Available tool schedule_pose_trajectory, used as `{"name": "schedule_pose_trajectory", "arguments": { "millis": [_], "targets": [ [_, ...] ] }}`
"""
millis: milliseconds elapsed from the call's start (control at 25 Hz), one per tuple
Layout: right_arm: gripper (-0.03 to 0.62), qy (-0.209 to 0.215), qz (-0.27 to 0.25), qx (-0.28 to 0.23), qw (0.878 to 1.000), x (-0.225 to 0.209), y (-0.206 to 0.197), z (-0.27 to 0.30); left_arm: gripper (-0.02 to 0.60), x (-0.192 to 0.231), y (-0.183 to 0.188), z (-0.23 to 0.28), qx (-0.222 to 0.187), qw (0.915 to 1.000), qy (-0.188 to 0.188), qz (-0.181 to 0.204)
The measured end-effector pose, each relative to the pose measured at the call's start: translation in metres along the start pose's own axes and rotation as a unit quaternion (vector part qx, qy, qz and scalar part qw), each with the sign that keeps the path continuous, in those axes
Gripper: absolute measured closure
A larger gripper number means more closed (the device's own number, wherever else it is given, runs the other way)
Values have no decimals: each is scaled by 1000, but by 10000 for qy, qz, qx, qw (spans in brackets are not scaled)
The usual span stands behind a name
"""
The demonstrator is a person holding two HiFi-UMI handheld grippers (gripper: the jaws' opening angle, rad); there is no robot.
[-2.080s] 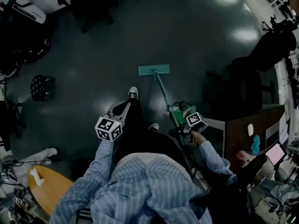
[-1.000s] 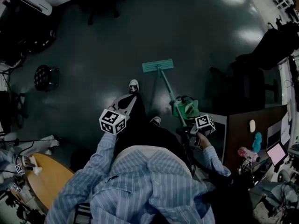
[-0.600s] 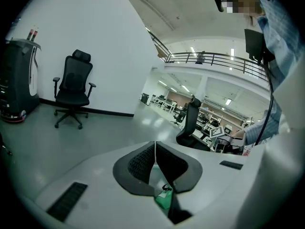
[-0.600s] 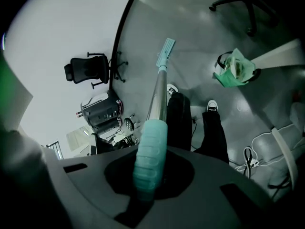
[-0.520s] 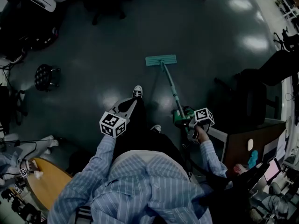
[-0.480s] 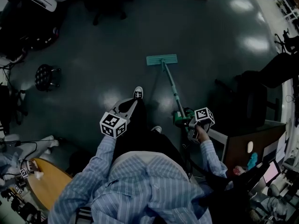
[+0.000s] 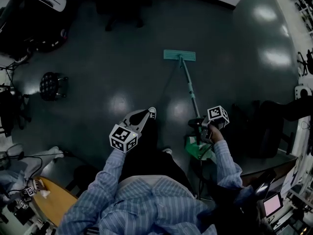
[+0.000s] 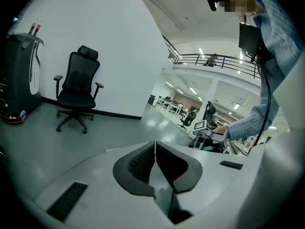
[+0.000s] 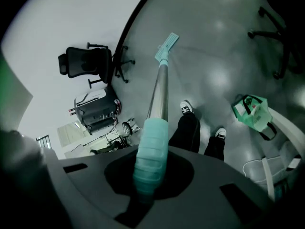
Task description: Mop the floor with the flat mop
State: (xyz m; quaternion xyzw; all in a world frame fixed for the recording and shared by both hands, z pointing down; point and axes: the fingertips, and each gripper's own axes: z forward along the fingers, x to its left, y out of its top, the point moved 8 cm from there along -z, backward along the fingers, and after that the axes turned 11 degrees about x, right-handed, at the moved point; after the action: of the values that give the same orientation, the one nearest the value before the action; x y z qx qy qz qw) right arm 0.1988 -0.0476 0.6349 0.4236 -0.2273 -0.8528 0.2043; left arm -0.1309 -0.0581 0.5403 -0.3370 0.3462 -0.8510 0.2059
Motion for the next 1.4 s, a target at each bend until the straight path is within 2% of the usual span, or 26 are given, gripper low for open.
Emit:
{"name": "schedule_pose_trajectory", "arguments": {
  "millis": [160, 400, 600, 760, 920, 1040, 1240, 1400],
  "targets": [
    [580, -80, -44, -126, 9999, 45, 83, -9, 572, 38, 24, 18, 39, 9999, -17, -95],
    [580, 338, 43, -545, 9979, 120, 207, -21, 572, 98, 43, 39, 232, 9996, 0, -174],
    [580, 439, 143, -844, 9954, 164, 304, -29, 572, 140, 59, 63, 205, 9996, 33, -216],
    [582, 505, 183, -1059, 9929, 191, 363, -34, 572, 162, 64, 79, 190, 9996, 4, -217],
    [583, 607, 231, -1180, 9909, 217, 396, -32, 572, 175, 65, 79, 156, 9994, 56, -297],
    [585, 626, 286, -1211, 9903, 230, 405, -27, 572, 182, 58, 72, 211, 9989, 93, -403],
    [585, 569, 265, -1226, 9905, 225, 402, -26, 572, 177, 43, 63, 355, 9984, 103, -437],
    [586, 575, 270, -1197, 9908, 216, 383, -28, 572, 168, 38, 57, 334, 9983, 130, -453]
  ]
}}
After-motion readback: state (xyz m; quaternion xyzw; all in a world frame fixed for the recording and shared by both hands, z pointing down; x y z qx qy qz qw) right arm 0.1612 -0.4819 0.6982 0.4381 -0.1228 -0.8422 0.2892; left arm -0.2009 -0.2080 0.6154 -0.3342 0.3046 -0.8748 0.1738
